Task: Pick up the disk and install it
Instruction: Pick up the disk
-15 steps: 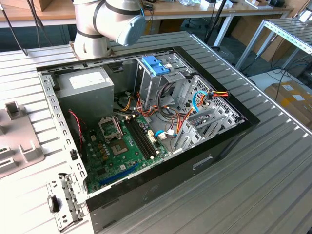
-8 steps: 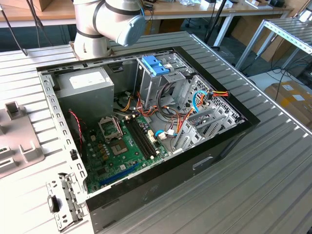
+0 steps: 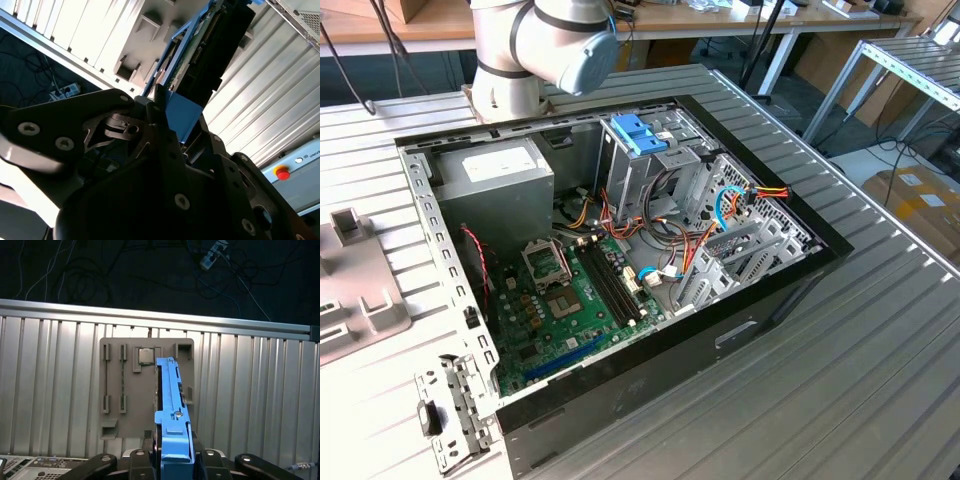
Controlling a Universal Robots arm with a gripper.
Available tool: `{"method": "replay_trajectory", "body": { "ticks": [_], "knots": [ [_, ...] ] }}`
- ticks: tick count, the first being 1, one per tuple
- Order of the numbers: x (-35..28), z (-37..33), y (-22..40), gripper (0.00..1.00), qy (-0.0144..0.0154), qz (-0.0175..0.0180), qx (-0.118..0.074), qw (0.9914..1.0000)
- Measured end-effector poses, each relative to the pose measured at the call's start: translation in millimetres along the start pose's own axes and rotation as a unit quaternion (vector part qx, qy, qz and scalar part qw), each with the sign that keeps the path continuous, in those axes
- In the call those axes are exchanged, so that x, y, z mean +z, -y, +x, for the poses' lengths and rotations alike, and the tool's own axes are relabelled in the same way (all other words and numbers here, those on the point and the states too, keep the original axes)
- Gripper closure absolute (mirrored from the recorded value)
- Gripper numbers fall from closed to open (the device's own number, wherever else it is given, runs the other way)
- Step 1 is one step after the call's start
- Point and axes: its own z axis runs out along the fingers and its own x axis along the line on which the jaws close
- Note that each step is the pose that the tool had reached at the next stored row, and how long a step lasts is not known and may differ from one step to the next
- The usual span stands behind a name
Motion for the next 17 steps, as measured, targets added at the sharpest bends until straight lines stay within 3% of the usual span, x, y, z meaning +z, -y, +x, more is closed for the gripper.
{"method": "replay_trajectory", "body": {
  "ticks": [4, 17],
  "knots": [
    [1.7, -0.6, -9.6, 0.63, 0.0000, 0.0000, 0.000, 1.00000],
    [5.6, -1.5, -24.9, 0.63, 0.0000, 0.0000, 0.000, 1.00000]
  ]
}}
